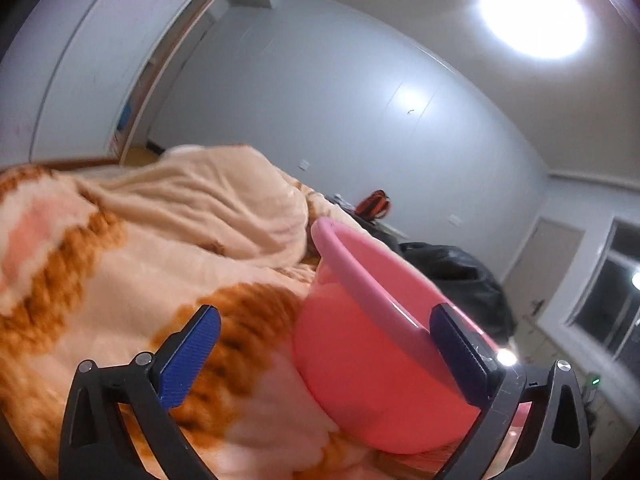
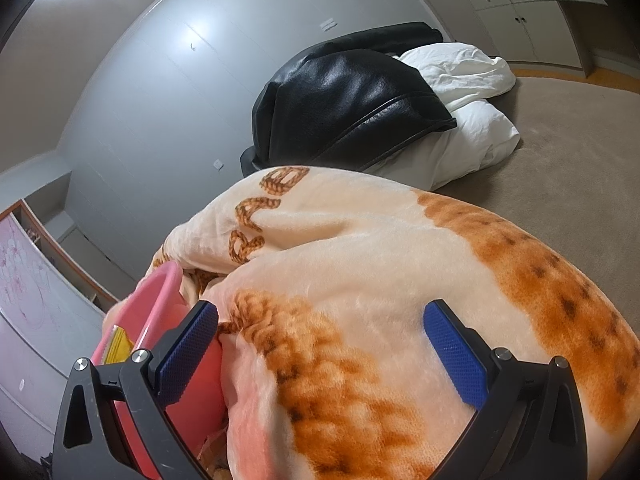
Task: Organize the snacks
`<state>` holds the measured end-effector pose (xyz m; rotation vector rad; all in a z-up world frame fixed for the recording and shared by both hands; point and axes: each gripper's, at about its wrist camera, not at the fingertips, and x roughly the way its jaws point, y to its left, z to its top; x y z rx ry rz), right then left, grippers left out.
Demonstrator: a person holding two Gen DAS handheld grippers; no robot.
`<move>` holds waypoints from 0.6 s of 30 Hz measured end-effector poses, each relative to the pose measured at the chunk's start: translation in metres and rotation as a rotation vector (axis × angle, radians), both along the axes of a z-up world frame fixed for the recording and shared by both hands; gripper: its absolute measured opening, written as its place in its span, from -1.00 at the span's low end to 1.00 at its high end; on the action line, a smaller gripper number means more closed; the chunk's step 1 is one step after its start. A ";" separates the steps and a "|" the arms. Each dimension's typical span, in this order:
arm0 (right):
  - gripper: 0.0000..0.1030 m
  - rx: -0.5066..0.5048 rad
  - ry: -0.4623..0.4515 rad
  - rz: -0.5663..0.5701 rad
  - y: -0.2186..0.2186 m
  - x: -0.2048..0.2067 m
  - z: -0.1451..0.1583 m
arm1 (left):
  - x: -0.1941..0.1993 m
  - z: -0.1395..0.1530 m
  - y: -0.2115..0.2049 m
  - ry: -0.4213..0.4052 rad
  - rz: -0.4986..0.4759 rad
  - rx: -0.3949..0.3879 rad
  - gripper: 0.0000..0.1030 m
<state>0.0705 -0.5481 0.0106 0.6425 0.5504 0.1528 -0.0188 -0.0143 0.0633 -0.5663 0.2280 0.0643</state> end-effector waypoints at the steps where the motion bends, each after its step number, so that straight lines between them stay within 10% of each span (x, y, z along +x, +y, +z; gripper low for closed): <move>1: 1.00 -0.011 0.006 0.016 0.001 -0.001 0.000 | -0.001 -0.001 0.003 0.000 0.010 -0.017 1.00; 9: 1.00 -0.254 -0.046 0.279 0.036 -0.051 0.006 | 0.028 -0.044 0.046 0.319 0.097 -0.260 0.99; 18: 0.99 -0.397 -0.178 0.586 0.087 -0.077 0.015 | 0.031 -0.050 0.045 0.330 0.096 -0.252 0.99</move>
